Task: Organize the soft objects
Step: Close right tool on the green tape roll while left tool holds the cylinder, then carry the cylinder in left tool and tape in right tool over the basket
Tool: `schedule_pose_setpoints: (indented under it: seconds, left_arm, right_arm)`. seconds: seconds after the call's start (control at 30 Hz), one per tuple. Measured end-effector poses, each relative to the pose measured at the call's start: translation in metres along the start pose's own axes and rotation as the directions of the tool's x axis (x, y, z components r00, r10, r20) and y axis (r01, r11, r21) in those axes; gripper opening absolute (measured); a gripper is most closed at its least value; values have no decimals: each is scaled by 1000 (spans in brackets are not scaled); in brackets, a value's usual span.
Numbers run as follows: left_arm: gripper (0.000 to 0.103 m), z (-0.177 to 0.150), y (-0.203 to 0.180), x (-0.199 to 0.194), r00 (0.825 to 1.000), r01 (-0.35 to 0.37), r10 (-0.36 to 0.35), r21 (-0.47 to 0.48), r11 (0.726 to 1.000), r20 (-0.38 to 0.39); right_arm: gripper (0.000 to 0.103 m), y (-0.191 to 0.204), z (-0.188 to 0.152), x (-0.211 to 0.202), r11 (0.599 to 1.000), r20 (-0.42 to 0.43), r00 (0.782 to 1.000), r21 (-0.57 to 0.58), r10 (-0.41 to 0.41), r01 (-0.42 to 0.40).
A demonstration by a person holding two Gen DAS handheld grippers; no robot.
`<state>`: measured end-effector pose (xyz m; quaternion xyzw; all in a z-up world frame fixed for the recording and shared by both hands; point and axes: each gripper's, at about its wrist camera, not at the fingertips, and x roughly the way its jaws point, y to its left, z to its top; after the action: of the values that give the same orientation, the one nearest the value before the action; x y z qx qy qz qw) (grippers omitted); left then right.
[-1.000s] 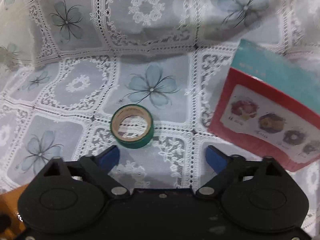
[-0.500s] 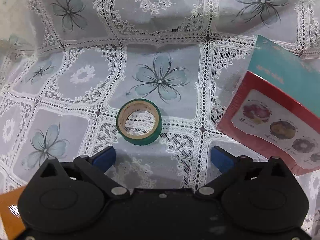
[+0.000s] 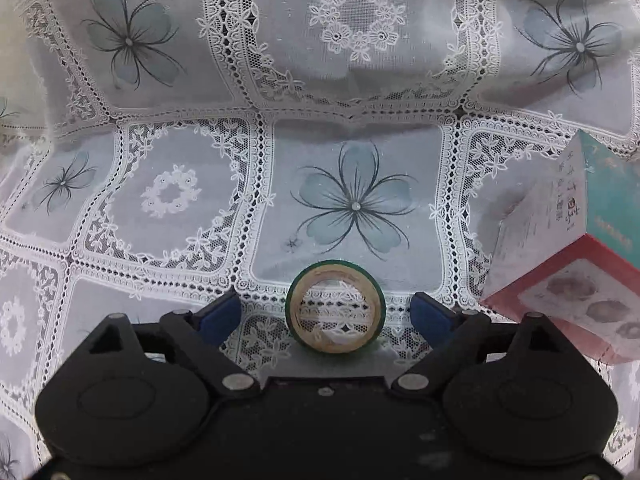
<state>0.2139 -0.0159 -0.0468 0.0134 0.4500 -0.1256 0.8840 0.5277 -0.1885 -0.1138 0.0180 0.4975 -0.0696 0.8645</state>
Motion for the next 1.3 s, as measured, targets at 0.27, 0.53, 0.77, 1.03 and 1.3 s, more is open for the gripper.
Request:
schedule_pose_setpoints:
  seconds: [0.27, 0.53, 0.77, 1.03, 1.3]
  left_arm:
    - [67, -5, 1, -7, 1000, -4, 4, -13, 1000, -4]
    - [67, -10, -4, -20, 1000, -15, 15, -34, 999, -3]
    - [67, -14, -10, -38, 1000, -16, 17, -38, 999, 7]
    - [67, -23, -14, -62, 1000, -8, 8, -31, 999, 14]
    - [67, -40, -18, -82, 1000, 18, -19, -21, 1000, -7]
  right_arm:
    - [47, -1, -6, -19, 1000, 10, 1000, 15, 14, -15]
    - [47, -14, -9, -71, 992, 75, 995, 95, 71, -78]
    - [48, -40, -36, -158, 972, 193, 964, 112, 182, -206]
    - [48, -77, -115, -242, 959, 298, 926, 86, 233, -269]
    - [48, -102, -215, -290, 934, 326, 901, 117, 285, -338]
